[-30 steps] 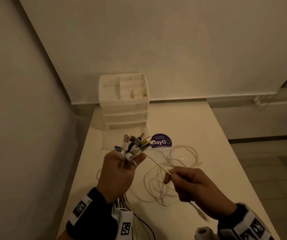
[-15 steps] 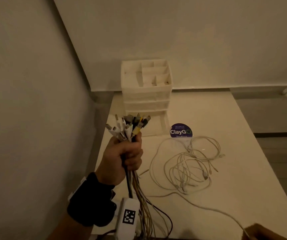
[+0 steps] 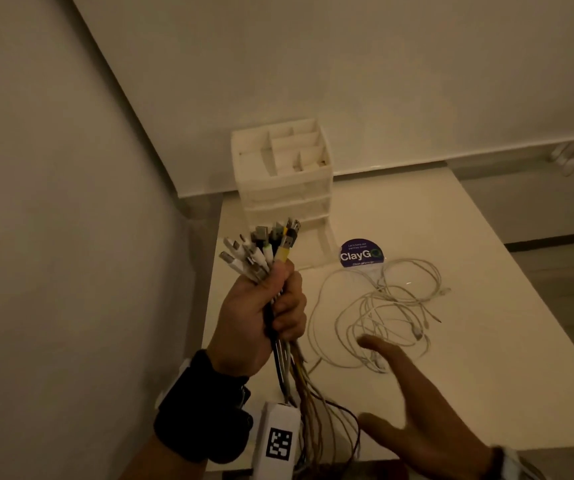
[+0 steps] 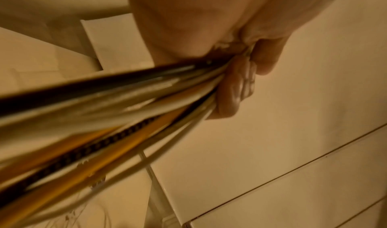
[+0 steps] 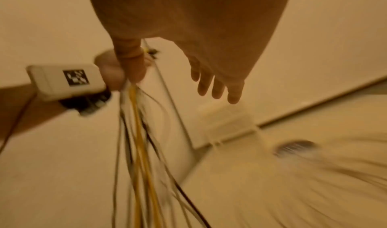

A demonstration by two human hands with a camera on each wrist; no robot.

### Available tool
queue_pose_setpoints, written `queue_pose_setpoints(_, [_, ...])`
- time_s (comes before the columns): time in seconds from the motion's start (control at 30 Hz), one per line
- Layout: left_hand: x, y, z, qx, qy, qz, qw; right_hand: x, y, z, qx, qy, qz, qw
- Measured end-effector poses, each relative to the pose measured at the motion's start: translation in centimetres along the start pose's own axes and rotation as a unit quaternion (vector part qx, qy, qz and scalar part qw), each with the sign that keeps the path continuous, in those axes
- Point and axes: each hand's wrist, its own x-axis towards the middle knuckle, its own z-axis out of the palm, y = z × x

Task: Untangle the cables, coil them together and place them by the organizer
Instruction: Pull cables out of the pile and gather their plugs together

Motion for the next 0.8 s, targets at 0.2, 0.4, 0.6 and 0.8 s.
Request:
queue_pose_setpoints(0.2, [-0.9, -1.3, 2.4, 0.080, 0.004, 0.000, 0.997, 7.7, -4.1, 5.9, 0.138, -0.130, -0.010, 0.982])
queue_pose_setpoints(0.4, [-2.5, -0.4, 1.0, 0.031, -0.011, 0.014, 0.999, 5.9, -1.2, 6.3, 0.118, -0.191, 0.022, 0.974])
queue_pose_setpoints(0.6, [-2.2, 1.1, 2.0, -0.005, -0.050, 0.045, 0.998, 4.1, 3.9, 6.9, 0.129, -0.235, 0.119, 0.956])
queue_pose_setpoints(0.8, [-0.3, 2.6, 3.0, 0.011, -0.054, 0.091, 0.994, 1.4, 10.6, 7.5, 0.045, -0.213, 0.215, 0.952])
